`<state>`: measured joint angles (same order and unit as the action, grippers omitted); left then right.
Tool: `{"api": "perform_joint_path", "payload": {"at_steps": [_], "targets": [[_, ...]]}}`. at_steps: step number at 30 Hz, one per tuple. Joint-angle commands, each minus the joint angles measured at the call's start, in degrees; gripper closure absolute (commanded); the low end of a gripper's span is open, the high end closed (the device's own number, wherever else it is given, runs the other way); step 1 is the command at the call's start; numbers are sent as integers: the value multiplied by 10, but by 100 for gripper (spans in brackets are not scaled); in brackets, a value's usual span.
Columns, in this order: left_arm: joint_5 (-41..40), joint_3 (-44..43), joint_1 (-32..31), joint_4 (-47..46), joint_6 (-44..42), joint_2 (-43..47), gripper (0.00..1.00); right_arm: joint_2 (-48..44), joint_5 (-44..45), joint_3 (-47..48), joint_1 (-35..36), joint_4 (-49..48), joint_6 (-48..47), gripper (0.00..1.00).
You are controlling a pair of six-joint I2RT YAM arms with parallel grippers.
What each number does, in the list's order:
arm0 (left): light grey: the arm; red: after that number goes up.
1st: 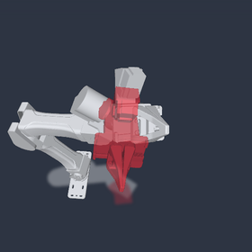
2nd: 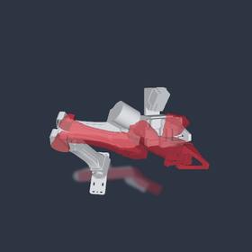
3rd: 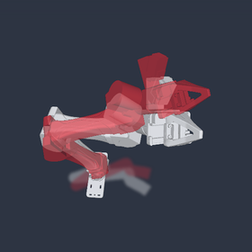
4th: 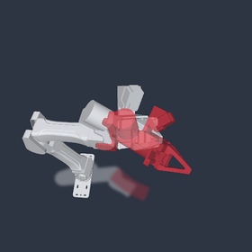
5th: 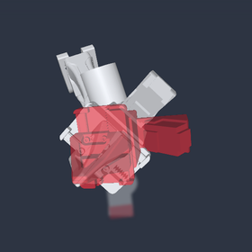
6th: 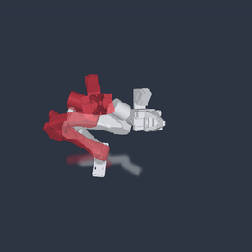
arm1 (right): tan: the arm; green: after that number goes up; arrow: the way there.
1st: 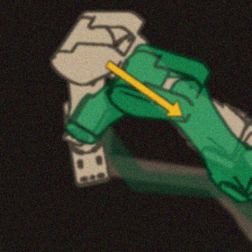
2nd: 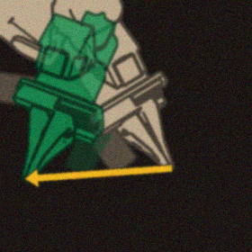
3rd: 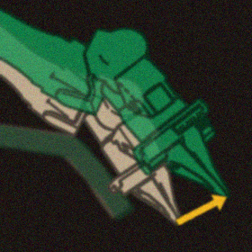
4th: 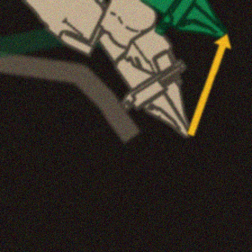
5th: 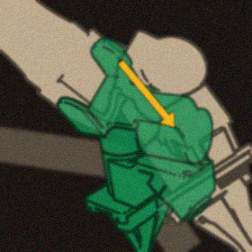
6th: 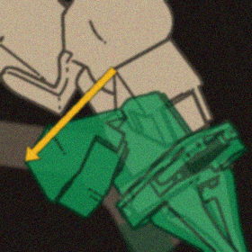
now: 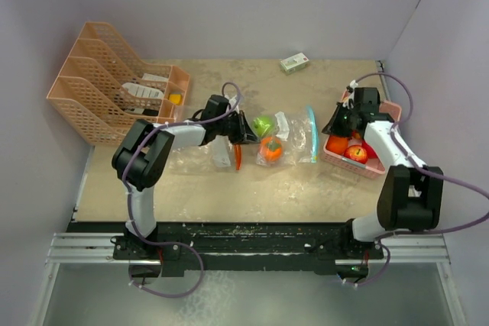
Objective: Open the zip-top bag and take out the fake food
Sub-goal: Pick up the fake fruit from the zipper food storage bag.
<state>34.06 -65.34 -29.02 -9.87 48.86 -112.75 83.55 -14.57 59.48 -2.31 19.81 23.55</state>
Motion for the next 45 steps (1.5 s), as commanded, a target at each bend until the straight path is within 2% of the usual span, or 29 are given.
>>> {"api": "perform_joint_path", "payload": {"at_steps": [1,8,16,25,26,31,33,35,41,45], "targets": [[2,9,-1,-21,-8,27,100,33,-44,-10,-2,-31,-18,100],[0,7,-1,-16,-15,31,100,87,-179,-14,21,-110,-27,100],[6,6,-1,-7,-21,29,100,158,-302,12,88,-184,-19,100],[7,-10,0,15,-34,36,100,203,-321,24,155,-238,-10,91],[6,-11,0,18,-36,38,100,199,-321,21,157,-243,-8,88],[-9,-37,-3,63,-68,53,100,186,-326,7,159,-246,-13,62],[-16,-54,-5,84,-82,60,100,191,-334,2,159,-246,-16,48],[-21,-76,-7,101,-96,69,100,195,-337,-5,161,-246,-19,39],[-29,-104,-13,115,-109,93,100,206,-336,-3,172,-226,-44,26],[-26,-96,-14,118,-108,79,100,201,-343,0,186,-220,-56,16]]}}
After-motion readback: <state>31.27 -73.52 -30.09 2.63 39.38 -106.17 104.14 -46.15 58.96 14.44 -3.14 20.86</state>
